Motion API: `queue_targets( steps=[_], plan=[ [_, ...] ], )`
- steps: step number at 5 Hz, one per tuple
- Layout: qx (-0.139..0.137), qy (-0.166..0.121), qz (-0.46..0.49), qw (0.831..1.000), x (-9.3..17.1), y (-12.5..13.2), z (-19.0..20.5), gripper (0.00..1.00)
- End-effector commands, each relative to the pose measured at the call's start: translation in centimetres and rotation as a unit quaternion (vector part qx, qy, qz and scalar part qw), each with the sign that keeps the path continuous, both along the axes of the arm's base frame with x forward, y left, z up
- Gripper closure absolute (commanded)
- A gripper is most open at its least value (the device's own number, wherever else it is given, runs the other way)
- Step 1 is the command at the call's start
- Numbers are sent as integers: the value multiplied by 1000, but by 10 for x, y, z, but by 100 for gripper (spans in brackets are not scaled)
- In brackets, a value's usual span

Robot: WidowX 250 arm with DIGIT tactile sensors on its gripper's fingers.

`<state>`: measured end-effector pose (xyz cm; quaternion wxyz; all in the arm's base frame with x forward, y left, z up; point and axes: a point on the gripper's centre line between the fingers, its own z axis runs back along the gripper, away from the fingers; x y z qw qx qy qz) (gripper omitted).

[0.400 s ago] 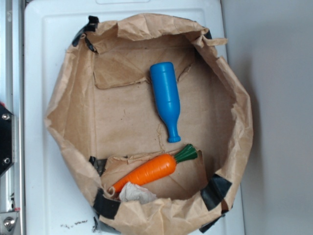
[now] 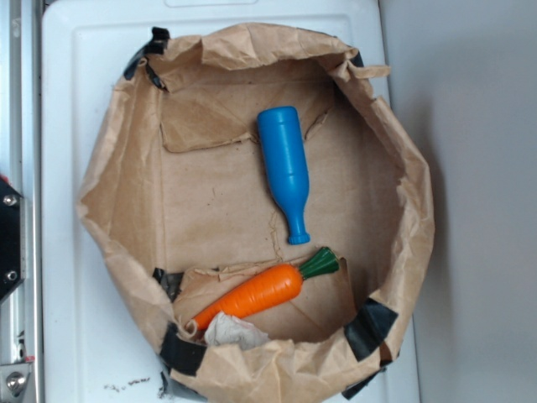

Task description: Grab the blue bottle.

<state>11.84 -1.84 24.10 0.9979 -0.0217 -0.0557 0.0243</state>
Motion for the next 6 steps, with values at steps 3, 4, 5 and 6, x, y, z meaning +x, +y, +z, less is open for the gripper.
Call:
queue_targets(
  steps=[3,4,5,6],
  plan=[
    [8,-26,111,993,153,64,-126,0],
    [8,-26,111,993,153,64,-126,0],
    [8,-26,111,993,153,64,-126,0],
    [8,-26,111,993,153,64,-126,0]
  ],
)
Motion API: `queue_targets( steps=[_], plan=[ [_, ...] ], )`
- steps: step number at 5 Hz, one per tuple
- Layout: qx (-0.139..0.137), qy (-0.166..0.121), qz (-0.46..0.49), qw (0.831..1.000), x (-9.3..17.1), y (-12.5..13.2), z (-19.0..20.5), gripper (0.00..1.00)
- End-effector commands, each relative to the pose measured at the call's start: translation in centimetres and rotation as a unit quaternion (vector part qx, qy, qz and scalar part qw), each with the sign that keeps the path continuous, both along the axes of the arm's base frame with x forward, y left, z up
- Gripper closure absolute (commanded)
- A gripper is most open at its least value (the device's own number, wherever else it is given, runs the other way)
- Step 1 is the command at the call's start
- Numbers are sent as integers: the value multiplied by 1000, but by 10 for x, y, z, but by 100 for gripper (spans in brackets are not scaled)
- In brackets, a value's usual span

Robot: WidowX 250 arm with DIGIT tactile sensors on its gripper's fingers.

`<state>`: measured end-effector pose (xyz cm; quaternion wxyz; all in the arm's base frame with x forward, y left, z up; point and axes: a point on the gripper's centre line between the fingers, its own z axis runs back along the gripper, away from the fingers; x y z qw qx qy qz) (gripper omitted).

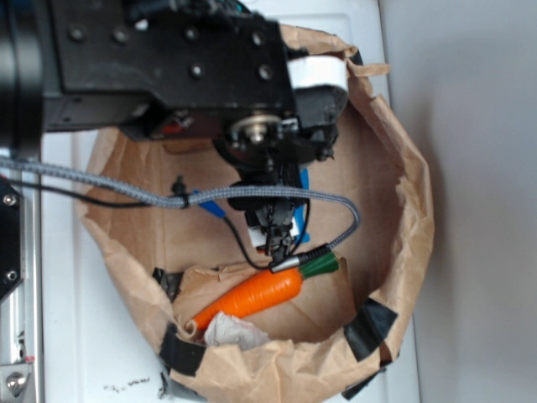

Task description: Grab the blue bottle.

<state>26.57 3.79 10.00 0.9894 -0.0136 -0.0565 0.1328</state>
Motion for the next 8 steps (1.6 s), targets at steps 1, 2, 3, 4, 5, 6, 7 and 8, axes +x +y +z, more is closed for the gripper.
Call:
queue_targets(
  steps=[1,2,3,4,5,6,7,8],
  plan=[
    [-18,-4,63,998,-45,-15,32,0],
    [-24,5,119,993,-75,-33,30,0],
    [-28,9,141,990,-90,-42,29,0],
    [-28,9,141,990,-90,-42,29,0],
    [-28,9,141,990,-90,-42,29,0],
    [-28,9,141,990,-90,-42,29,0],
    [-28,9,141,990,-90,-42,29,0],
    [-35,3,148,988,-60,-43,29,0]
  ],
)
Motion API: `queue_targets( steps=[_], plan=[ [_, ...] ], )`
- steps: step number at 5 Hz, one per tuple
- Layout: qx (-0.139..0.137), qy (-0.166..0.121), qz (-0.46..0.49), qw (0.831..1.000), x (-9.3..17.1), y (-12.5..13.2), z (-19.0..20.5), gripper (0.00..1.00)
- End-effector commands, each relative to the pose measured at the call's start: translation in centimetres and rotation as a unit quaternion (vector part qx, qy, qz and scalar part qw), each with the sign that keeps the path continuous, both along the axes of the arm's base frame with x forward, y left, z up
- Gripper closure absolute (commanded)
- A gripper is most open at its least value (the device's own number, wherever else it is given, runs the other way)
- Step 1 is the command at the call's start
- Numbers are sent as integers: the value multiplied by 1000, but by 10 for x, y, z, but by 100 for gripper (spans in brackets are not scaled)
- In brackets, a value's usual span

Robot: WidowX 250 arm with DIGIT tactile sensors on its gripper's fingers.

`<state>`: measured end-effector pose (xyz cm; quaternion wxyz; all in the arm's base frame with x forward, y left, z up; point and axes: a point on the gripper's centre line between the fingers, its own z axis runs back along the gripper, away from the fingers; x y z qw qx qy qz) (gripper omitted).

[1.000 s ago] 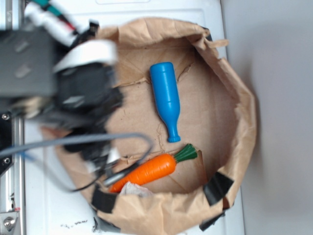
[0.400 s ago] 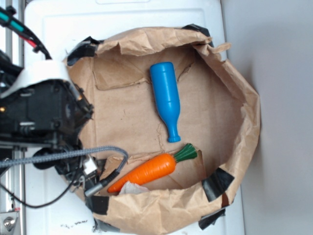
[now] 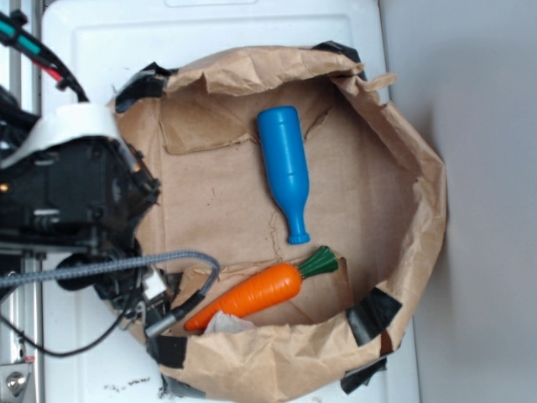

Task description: Grab the blue bottle.

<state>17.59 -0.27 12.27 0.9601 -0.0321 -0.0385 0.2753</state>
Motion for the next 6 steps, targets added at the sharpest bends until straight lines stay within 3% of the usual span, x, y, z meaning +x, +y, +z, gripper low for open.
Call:
queue_targets(
  steps=[1,3,5,6],
  plan=[
    [-9,-17,6,1000,67,3,2,0],
    [-12,-16,61,998,103,14,-5,0],
    [-14,-22,142,990,107,34,-24,0],
    [-15,-38,153,987,115,49,-40,0]
  ],
)
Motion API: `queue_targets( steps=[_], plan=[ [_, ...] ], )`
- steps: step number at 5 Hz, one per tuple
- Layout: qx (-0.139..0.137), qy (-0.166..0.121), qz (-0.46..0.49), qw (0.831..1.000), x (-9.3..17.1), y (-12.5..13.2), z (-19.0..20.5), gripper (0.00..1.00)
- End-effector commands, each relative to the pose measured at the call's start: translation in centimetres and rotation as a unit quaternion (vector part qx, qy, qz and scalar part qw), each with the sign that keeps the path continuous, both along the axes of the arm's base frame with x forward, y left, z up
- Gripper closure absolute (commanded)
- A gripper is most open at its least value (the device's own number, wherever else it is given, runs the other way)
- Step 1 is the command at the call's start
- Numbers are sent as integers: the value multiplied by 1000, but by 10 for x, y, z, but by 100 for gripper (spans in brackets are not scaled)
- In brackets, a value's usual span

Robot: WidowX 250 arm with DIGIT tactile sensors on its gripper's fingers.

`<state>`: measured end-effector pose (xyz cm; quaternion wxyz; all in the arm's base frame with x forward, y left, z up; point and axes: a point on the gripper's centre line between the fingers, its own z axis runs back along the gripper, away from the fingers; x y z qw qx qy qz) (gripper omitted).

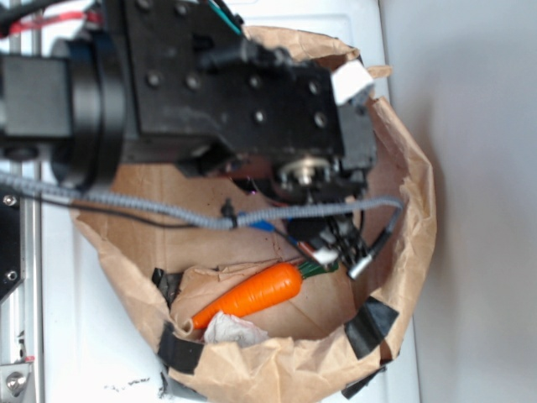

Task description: Grab the blue bottle.

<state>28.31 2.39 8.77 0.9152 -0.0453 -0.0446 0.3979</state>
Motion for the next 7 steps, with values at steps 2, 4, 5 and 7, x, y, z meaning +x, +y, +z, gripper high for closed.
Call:
queue_targets(
  steps=[2,4,5,7],
  plan=[
    [27,-41,42,998,17,17,-33,0],
    [47,-44,55,996,6,11,-44,0],
    [64,-53,73,994,-11,10,-48,100],
    [68,-56,55,995,-30,4,-38,100]
  ],
)
